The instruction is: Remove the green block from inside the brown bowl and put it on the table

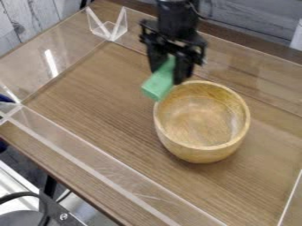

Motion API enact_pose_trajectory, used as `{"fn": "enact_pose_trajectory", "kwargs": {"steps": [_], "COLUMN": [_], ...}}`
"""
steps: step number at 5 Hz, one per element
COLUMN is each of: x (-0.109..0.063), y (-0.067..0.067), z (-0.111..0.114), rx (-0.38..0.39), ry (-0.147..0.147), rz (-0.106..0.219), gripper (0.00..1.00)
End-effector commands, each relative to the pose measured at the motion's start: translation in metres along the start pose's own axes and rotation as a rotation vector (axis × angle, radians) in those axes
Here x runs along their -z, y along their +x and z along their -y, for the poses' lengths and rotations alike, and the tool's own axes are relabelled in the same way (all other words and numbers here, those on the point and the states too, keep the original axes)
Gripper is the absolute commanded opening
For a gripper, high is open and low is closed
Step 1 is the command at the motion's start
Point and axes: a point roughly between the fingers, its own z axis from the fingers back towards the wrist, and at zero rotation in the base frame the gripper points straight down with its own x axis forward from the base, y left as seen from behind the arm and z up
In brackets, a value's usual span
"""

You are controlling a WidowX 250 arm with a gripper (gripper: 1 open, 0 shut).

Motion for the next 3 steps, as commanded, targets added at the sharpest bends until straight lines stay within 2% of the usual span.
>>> {"fn": "enact_pose_trajectory", "kwargs": {"steps": [1, 2, 3], "x": [-0.01, 0.002, 0.022], "y": [0.003, -0.01, -0.023], "z": [-0.029, -0.033, -0.038], "rx": [-0.014, -0.021, -0.012], "ry": [0.028, 0.037, 0.054], "rz": [0.045, 0.014, -0.014], "gripper": [0.0, 0.0, 0.0]}}
